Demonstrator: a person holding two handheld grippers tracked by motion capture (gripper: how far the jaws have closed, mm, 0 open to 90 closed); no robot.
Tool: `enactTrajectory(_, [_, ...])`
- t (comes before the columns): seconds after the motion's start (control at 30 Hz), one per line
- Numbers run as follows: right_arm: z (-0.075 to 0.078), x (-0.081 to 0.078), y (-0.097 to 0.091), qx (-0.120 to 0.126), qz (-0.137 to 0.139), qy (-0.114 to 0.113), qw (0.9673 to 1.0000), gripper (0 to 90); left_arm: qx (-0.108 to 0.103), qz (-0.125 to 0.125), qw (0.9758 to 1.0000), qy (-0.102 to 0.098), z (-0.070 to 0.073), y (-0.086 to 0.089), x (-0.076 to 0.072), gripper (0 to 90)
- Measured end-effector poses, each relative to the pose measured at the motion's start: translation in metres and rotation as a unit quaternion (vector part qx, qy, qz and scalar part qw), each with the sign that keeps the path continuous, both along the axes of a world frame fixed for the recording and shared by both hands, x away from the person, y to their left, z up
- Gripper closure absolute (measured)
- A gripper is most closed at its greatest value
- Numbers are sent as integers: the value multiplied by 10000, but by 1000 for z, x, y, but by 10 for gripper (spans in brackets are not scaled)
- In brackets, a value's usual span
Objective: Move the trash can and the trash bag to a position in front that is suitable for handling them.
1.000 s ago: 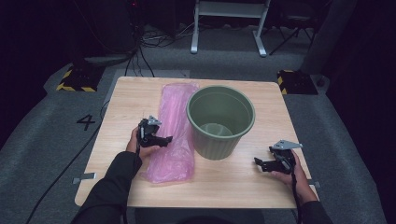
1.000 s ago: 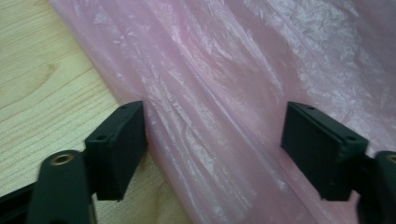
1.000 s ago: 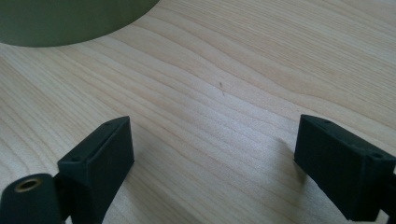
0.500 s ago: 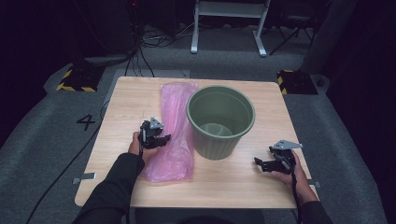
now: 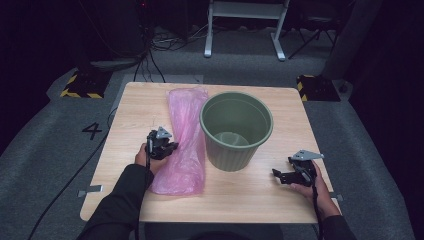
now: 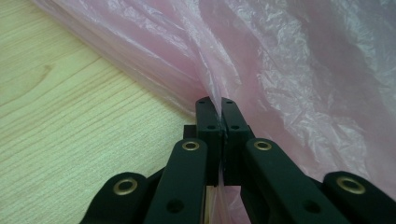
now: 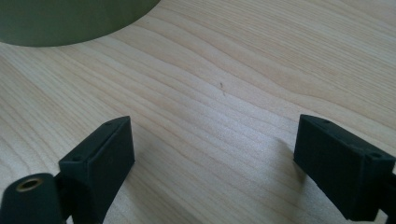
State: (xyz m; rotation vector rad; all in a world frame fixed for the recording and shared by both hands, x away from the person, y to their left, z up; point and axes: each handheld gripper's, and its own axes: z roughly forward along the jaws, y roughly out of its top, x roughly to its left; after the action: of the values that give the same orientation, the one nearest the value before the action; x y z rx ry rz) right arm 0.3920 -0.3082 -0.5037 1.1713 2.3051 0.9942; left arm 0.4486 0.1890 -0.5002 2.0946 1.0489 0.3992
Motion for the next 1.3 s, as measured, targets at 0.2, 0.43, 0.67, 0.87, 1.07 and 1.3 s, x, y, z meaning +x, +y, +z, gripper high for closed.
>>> enactTrajectory(0.2, [0,0,0,0,1,0,10000,120,-235,186,9995,-104,3,5,-2,894])
enactTrajectory(0.43, [0,0,0,0,-1,0,10000,120,-348,27,9993,-95,6,8,-6,884])
enactTrajectory(0.67, [0,0,0,-1,1,-2,10000,121,-293,-46,9992,258,12,12,-26,246])
enactTrajectory(0.87, [0,0,0,4,7,-1,10000,123,-420,-186,9989,60,22,37,-61,176])
enactTrajectory(1.07, [0,-1,0,9,68,-35,10000,145,-420,-468,9979,156,20,52,-92,249])
enactTrajectory(1.3, [5,-5,14,-79,42,-200,9998,170,-168,-872,9952,416,7,37,-106,284])
